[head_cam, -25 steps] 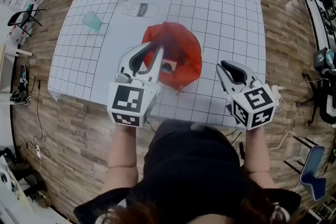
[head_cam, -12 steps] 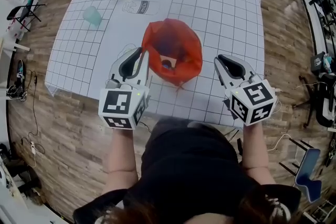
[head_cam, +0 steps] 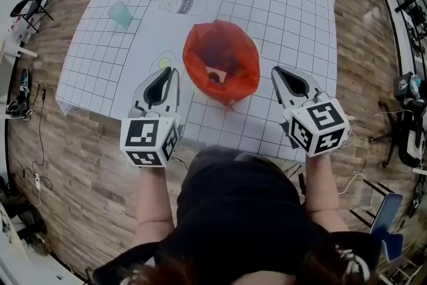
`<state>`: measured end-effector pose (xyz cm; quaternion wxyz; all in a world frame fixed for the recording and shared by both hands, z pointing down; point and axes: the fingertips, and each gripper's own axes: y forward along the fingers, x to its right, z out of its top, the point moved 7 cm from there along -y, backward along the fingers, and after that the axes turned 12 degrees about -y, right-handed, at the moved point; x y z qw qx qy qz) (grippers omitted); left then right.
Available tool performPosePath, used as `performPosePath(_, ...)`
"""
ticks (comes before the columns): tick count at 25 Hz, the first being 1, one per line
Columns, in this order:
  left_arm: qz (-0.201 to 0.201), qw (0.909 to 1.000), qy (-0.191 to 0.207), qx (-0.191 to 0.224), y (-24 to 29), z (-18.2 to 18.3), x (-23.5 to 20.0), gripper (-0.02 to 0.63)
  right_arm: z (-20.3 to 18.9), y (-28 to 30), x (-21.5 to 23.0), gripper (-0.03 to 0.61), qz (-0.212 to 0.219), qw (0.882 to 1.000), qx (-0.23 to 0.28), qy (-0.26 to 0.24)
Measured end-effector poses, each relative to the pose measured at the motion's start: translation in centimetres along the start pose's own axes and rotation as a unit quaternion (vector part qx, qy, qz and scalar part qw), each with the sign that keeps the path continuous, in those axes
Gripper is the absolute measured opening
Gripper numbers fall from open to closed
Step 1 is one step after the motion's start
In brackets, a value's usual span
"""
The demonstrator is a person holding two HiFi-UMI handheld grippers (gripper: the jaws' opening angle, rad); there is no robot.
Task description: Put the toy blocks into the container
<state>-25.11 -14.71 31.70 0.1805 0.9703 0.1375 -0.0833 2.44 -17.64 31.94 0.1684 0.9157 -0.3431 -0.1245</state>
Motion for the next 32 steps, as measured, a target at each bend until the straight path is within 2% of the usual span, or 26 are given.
performPosePath(12, 0.012, 0.9997, -0.018, -0.015, -0.4, -1.6, -0.5, 0.044, -0.1, 0.2, -0.3, 0.015, -0.011, 1.0, -0.011, -0.016)
performPosePath(32, 0.018, 0.9994, -0.01, -0.027, 0.2, -1.9, -0.1, 0.031, -0.2, -0.3, 0.1, 0.015, -0.014, 1.0, -0.007, -0.01)
